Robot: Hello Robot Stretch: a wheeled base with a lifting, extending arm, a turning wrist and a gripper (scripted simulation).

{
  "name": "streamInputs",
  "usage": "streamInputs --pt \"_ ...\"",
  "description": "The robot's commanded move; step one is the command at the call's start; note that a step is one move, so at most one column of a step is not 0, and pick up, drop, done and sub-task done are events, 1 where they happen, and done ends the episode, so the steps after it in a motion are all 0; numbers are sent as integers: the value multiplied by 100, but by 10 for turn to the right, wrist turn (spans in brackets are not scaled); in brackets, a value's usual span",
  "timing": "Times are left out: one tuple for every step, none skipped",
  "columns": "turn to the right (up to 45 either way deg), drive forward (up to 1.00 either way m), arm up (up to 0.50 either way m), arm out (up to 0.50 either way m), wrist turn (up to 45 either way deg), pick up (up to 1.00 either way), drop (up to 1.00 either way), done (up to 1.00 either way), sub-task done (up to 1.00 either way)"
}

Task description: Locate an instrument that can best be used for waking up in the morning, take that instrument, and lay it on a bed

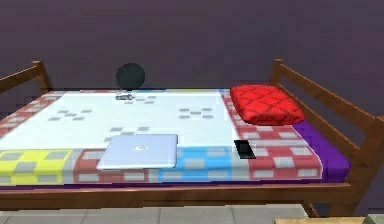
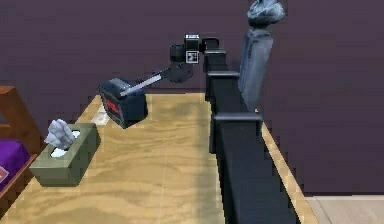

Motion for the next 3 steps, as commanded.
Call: streamInputs --pt "0 0 0 0 -450 0 0 0 0" --pt "0 0 0 0 -240 0 0 0 0" --pt "0 0 0 -40 0 0 0 0 0"
